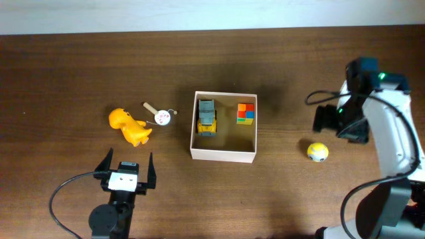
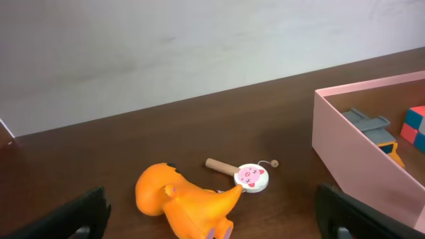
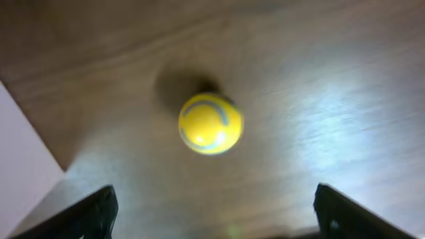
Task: Pack container
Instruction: 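Raise the right gripper and move it over the yellow ball, then lower the right gripper and grasp the yellow ball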
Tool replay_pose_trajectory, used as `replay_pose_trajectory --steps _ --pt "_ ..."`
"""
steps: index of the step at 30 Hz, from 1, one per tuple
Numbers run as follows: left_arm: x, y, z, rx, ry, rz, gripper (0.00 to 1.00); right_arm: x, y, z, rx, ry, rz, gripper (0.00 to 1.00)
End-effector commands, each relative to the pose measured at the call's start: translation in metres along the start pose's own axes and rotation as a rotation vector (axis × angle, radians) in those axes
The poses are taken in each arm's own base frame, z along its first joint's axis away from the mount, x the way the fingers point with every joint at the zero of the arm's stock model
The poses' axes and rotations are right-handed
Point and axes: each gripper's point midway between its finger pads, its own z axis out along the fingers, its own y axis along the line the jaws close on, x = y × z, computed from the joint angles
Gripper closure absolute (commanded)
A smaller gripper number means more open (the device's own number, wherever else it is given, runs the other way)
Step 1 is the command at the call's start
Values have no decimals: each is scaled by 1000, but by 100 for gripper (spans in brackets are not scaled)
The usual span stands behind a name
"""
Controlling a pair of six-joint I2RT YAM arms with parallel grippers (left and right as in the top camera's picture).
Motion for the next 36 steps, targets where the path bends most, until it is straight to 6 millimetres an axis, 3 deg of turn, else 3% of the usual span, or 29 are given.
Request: replay_pose_trajectory --steps 1,7,13,36 --pt "3 1 0 -7 4 14 1 15 17 23 -109 5 -86 11" --pt "3 1 0 -7 4 14 1 22 25 64 -170 3 -87 12" --pt "3 1 0 -7 4 14 1 22 15 82 -111 -16 -87 13" --pt "3 1 0 -7 4 14 1 4 3 91 -37 -87 -87 19"
